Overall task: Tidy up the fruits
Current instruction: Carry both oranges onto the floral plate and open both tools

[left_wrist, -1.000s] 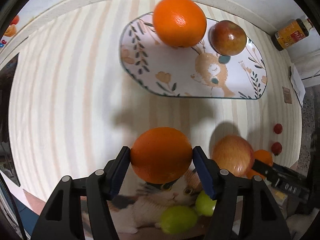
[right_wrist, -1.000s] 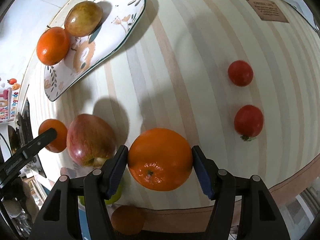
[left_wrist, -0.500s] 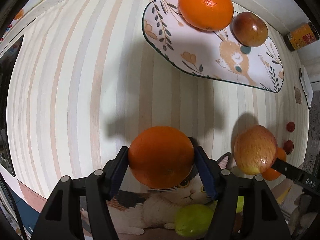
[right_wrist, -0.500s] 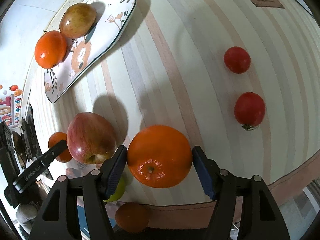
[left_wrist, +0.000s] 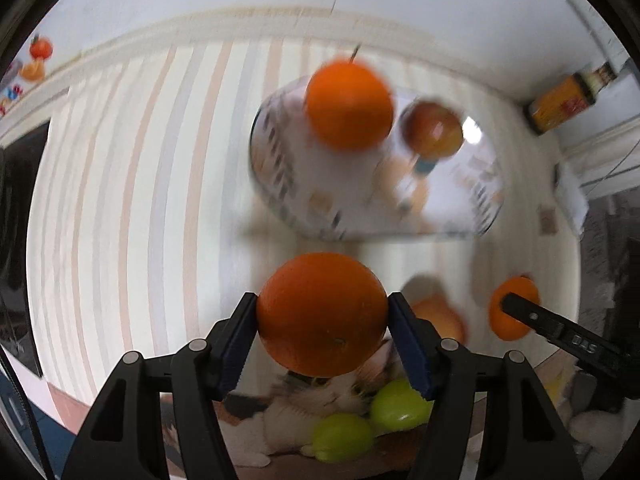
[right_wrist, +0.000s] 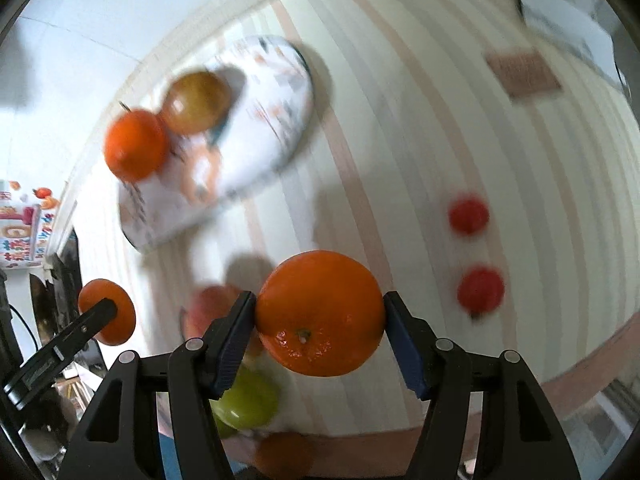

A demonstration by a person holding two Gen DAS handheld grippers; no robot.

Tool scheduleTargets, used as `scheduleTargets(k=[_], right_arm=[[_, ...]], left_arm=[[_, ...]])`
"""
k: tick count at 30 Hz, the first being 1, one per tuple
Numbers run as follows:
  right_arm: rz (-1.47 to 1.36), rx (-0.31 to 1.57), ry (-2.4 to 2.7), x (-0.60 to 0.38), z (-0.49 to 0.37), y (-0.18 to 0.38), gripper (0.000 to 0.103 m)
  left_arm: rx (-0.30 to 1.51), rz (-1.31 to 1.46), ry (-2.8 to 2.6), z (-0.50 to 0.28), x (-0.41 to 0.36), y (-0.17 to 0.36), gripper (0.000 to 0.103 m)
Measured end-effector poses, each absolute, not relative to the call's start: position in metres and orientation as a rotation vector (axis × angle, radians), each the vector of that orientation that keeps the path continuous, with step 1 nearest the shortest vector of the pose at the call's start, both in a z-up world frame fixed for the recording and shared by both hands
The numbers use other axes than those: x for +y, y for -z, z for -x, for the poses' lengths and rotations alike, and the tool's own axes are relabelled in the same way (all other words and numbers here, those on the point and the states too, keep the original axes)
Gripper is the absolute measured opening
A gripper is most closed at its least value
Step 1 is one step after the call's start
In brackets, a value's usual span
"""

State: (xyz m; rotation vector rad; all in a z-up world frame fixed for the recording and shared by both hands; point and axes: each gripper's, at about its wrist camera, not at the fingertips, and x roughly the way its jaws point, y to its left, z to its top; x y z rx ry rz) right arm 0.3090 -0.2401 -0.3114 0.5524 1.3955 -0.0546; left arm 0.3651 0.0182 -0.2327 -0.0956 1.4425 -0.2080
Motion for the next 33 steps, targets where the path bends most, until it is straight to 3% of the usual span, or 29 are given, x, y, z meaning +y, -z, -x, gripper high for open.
scheduleTargets(k=[6, 14, 27, 28, 29, 30, 33], right_arm=[[-0.447, 1.379, -0.022, -0.215, -0.373, 0.293, 0.067], [-0.288, 1.469, -0.071, -0.168, -0.421, 0.318, 0.067], [-0.285, 1.579, -0.11, -0.157, -0.436, 0.339, 0.068], [-0.284, 1.583, -0.105, -0.153, -0.44, 0.341, 0.073], [-0.278, 1.585, -0.102, -0.154, -0.442, 0.341, 0.088], [-0.28, 1.579, -0.108, -0.155, -0.441, 0.338, 0.095], [-0.281, 1.564, -0.102, -0.161, -0.439, 0.324, 0.095]], left_arm=[[1.418, 0.083, 0.204, -0.417, 0.009, 0.22, 0.063], [1.536, 0.143, 0.156, -0.467, 0.007, 0.268, 0.063], [1.63, 0.183, 0.148, -0.472, 0.003, 0.292, 0.064], [1.637, 0.202, 0.146, -0.471, 0.004, 0.293, 0.064], [1.636, 0.214, 0.141, -0.471, 0.006, 0.294, 0.065], [1.625, 0.215, 0.142, -0.47, 0.007, 0.292, 0.066], [1.578, 0.168, 0.129, -0.469, 0.007, 0.283, 0.082]])
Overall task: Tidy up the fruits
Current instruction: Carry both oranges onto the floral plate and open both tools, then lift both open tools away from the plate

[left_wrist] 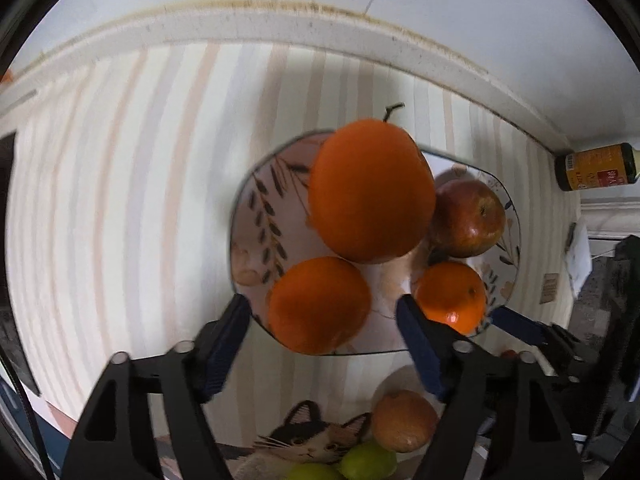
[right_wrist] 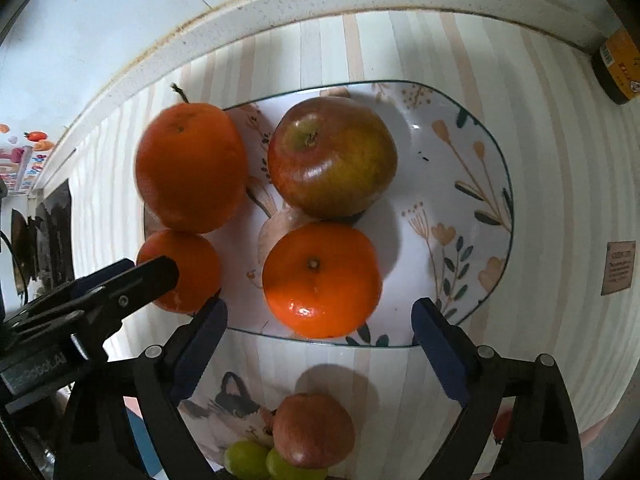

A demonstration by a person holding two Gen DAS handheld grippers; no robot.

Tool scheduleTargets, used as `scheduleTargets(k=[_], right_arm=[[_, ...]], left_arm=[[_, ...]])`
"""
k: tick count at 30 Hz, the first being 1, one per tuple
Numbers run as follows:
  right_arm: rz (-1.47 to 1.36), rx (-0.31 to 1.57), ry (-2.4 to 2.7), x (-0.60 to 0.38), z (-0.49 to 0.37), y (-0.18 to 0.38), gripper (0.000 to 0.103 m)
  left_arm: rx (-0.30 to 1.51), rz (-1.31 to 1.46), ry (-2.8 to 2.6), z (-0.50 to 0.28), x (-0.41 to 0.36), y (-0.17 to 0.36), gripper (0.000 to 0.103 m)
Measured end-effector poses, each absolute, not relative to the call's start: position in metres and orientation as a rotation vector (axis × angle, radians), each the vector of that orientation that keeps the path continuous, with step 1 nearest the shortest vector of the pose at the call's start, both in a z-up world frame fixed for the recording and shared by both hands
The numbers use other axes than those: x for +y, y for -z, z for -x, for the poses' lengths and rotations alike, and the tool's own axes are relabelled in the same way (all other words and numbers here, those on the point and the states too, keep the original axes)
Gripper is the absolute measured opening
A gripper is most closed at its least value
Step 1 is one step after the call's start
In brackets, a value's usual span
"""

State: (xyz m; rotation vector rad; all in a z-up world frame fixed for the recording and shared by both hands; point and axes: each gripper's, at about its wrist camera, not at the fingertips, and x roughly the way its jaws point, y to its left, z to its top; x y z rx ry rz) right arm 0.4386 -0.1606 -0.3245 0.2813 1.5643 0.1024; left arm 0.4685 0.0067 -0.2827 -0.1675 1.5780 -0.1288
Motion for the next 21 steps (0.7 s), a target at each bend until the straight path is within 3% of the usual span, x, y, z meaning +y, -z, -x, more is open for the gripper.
scheduleTargets(k=[1, 4, 21], right_arm=[[-0.268, 1.556, -0.092, -0.163, -0.437, 0.321, 0.095], [-0.216, 1.529, -0.049, -0.166, -0.433, 0.307, 0.095], [-0.134, 1.323, 0.015, -0.18, -0.356, 0.224, 0.095]], left_arm=[[1.57, 0.158, 0.13, -0.468, 0.006, 0.281, 0.087], [1.545, 0.117, 0.111, -0.466, 0.006, 0.273, 0.09], [1.311, 0.008, 0.034, -0.392, 0.01, 0.196, 0.09]])
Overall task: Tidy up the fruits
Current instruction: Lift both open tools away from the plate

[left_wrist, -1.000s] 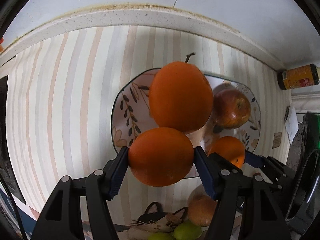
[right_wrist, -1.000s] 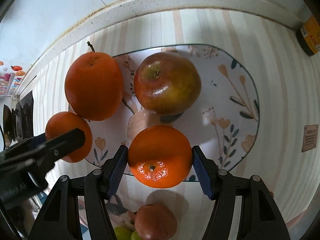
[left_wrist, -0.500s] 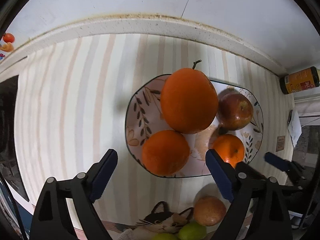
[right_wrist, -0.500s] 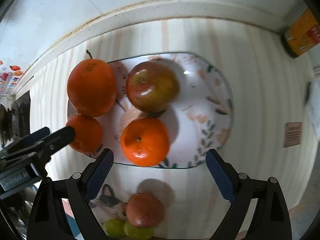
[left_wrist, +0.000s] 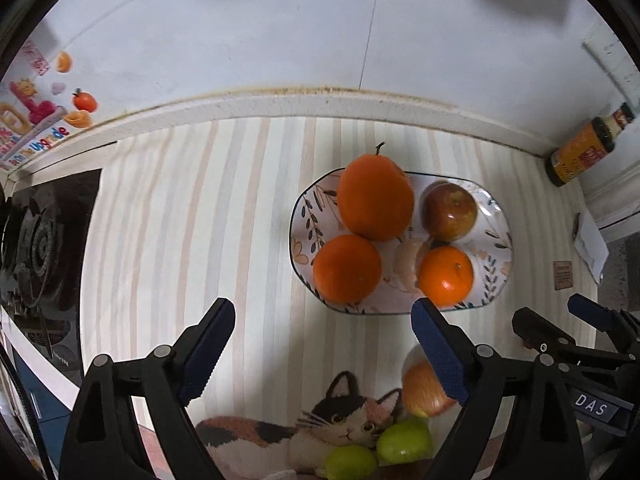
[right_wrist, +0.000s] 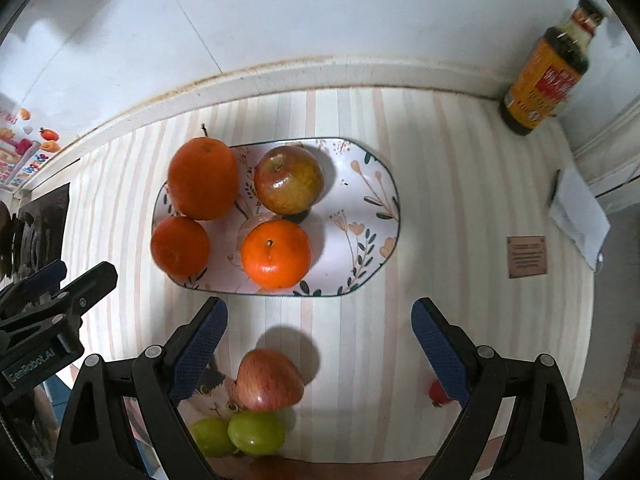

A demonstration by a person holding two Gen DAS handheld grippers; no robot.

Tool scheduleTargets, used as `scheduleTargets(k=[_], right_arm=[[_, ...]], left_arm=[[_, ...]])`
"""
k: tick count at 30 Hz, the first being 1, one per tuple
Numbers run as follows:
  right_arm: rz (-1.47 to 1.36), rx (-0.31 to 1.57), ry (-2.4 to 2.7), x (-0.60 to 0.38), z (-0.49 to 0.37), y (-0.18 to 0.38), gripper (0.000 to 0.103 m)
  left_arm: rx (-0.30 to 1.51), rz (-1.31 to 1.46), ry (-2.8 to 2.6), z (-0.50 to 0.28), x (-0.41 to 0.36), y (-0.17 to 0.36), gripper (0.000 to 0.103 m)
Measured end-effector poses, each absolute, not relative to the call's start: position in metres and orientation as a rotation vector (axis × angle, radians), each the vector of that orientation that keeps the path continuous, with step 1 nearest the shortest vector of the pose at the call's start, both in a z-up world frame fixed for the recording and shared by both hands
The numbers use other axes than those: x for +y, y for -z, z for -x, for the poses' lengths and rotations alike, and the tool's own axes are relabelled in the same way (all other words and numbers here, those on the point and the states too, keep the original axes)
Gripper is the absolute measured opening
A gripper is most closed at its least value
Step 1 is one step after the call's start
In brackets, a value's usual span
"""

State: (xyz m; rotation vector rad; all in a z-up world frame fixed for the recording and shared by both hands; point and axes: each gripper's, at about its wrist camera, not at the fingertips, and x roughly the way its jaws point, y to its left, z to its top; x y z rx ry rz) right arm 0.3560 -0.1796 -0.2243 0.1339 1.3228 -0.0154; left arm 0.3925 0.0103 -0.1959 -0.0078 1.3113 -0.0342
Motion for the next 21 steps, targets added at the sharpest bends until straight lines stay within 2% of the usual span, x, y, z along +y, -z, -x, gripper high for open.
scheduleTargets(k=[21], right_arm=[[-0.07, 1.096, -0.027, -0.164, -0.258, 0.126, 0.095]], left_arm=[[1.121, 0.016, 0.061, -0.297, 0.011, 0.11, 0.09]])
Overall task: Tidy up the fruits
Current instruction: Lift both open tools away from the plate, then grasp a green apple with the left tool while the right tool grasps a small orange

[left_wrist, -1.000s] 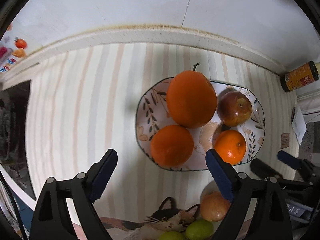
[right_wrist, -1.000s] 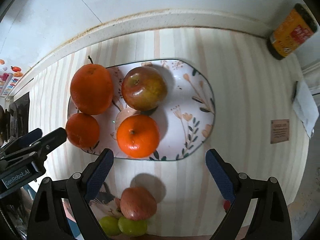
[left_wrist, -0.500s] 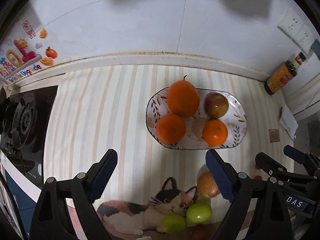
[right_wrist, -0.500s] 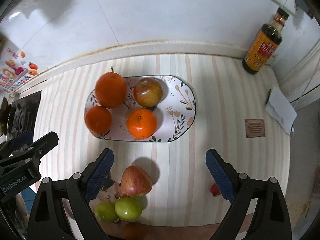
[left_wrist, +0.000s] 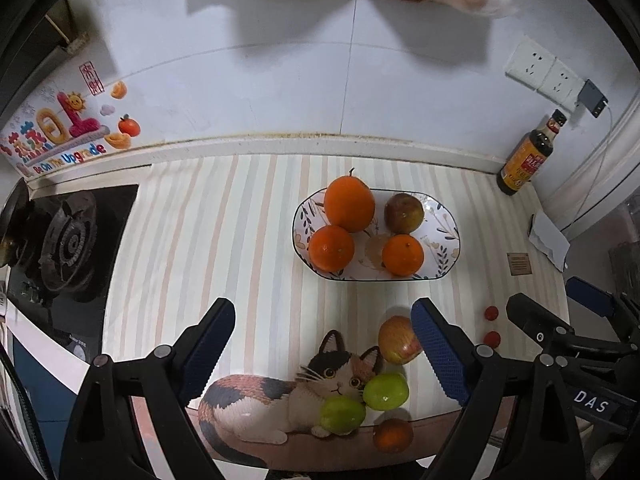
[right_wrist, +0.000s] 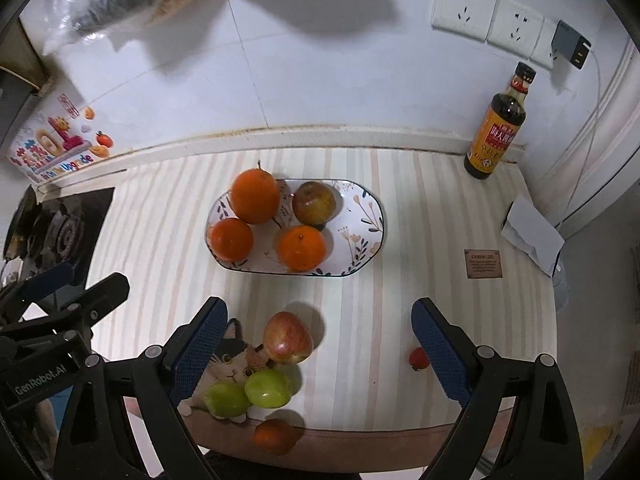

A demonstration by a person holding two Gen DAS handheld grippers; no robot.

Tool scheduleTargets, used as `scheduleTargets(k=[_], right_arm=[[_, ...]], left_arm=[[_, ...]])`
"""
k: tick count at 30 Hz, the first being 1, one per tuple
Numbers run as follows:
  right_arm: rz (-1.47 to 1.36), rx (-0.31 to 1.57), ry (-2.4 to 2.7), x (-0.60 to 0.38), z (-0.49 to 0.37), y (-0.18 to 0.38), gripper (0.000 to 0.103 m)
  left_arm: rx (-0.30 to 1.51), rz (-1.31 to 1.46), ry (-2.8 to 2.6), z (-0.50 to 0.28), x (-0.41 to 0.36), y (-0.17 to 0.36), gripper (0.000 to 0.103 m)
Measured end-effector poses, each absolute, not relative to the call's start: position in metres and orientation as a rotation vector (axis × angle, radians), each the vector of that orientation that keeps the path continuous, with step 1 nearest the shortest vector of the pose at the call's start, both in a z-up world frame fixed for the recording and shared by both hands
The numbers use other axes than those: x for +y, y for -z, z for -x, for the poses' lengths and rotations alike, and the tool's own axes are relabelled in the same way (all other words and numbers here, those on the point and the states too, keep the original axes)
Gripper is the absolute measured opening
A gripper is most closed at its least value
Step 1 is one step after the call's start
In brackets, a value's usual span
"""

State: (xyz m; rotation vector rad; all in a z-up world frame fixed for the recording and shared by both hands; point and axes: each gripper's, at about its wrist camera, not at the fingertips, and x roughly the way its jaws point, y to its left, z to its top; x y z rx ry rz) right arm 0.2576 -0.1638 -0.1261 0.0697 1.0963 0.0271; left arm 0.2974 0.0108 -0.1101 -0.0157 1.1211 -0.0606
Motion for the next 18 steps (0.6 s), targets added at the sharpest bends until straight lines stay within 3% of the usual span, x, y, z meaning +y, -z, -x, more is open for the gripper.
scheduleTargets(k=[9, 13, 18], right_arm=[[-0.138, 1.134, -0.072, -0.16, -0.24, 0.133, 0.095], [-0.209, 1.337, -0.136, -0.156, -0.236, 0.199, 0.095], [-0.343, 1.588, -0.223, -0.147, -0.225, 0.287, 0.095]], left_arm=[[1.111, 0.038, 0.064, -0.283, 0.019, 0.105, 0.09], [1.191, 0.0, 0.056, -0.279, 0.024, 0.135, 0.098], [1.309, -0.037, 0.042, -0.27, 0.028, 0.184, 0.098]])
